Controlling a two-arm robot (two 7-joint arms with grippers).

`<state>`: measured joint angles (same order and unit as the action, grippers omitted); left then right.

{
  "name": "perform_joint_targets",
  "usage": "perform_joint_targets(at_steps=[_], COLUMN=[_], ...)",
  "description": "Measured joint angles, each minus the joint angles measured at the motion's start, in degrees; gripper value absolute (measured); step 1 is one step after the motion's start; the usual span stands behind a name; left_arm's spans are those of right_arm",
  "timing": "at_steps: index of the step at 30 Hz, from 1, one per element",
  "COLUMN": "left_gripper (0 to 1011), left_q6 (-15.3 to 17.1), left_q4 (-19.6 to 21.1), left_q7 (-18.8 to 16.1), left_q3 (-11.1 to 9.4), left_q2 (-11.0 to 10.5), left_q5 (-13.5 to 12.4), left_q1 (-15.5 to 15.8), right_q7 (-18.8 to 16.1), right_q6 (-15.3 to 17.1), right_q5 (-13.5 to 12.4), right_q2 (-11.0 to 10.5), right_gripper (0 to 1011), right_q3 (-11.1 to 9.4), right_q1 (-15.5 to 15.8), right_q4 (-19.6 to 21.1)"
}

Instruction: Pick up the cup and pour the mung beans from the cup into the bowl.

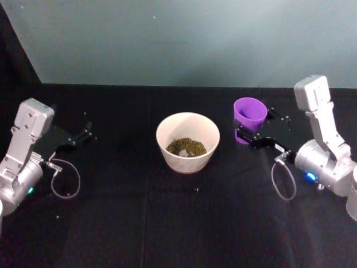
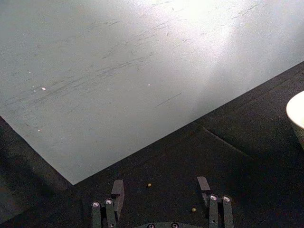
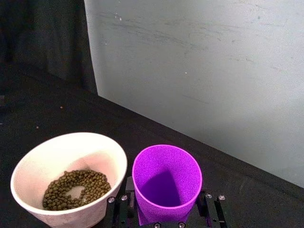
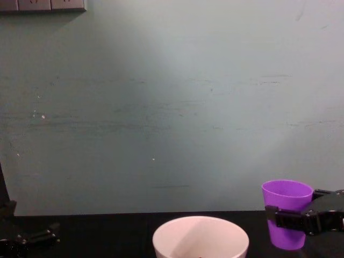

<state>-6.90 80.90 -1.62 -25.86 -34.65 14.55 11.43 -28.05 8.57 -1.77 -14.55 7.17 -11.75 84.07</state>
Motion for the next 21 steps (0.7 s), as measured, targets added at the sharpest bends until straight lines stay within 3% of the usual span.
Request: perform_joint_targets(at_steps=[5,12,21], left_gripper=[1000,1000,1000], left_q6=[0.0,0.0,0.0], left_q4=[0.0,0.0,0.0], left_q7=[0.0,0.0,0.0], left_q3=[0.0,0.0,0.0], left_q2=[0.0,0.0,0.0], left_q5=[0.0,0.0,0.0], left_q1=[0.0,0.0,0.0], right_q7=[-1.1,-3.9,-6.1], right_q6=[-2.3,-8.8,-10.4], right_q5=[-1.1,-3.2,-5.0], right_q2=[-0.9,-2.2,-3.3], right_gripper=[731,731,731], right_q3=[0.2,1.0,2.7], right_q1=[-0.7,-2.9,-4.9], right_q4=[-1.6,-6.1,-10.9])
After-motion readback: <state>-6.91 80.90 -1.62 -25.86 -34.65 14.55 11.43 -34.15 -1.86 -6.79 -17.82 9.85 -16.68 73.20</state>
